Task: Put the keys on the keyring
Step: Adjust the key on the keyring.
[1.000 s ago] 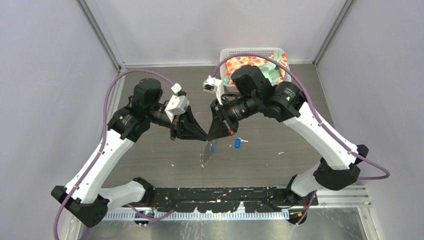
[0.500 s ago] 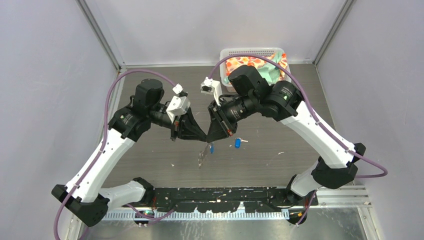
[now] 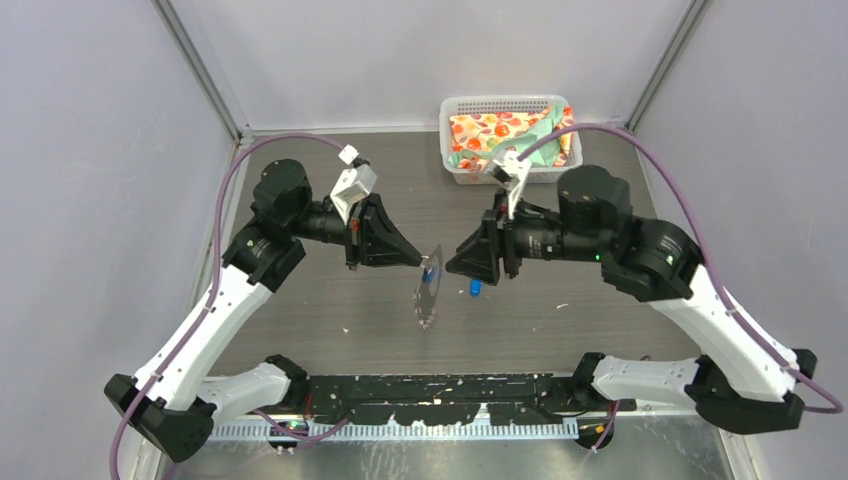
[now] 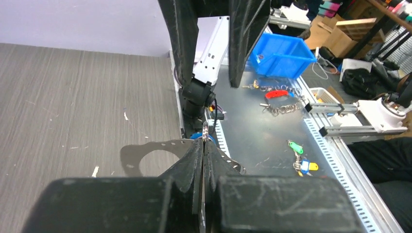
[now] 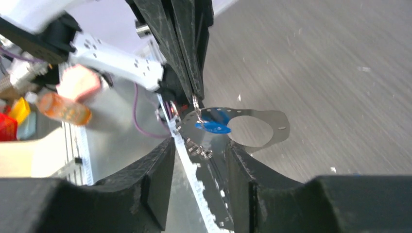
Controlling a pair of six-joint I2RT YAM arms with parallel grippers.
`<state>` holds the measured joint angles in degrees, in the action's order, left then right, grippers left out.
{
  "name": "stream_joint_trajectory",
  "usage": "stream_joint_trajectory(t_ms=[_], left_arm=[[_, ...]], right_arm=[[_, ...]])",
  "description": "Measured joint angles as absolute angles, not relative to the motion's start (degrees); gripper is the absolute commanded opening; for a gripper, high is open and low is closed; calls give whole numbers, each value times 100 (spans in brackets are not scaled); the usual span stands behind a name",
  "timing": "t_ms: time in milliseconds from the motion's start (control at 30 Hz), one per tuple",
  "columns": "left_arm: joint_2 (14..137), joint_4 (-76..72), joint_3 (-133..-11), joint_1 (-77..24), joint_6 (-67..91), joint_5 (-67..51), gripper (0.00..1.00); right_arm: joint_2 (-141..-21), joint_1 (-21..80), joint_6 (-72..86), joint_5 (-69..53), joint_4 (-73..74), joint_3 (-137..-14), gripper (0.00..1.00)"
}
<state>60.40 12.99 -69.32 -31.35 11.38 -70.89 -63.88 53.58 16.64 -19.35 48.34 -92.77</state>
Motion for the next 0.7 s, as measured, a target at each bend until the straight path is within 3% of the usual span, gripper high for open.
stream_joint_trajectory(t_ms=[167,333,500,700], left_arm=[[5909,333,-6724,-3129,2027,-6910,0],[5655,-200,-6587,-3109,2370,-6488,0],[5435,-552,-6357,-3109,2517,-6060,0],[5378,-875,-6095,-3107,2696,-5765,0]], right_arm=[[-5684,5356,2023,-1800,3828,-8270,65],[-5332,5356,2440,-1852,2810,-7188,67],[-5387,5356,2637,-1820,2261,-6731,66],[-5325,5356,2735,-1728,1601,-6622,51]])
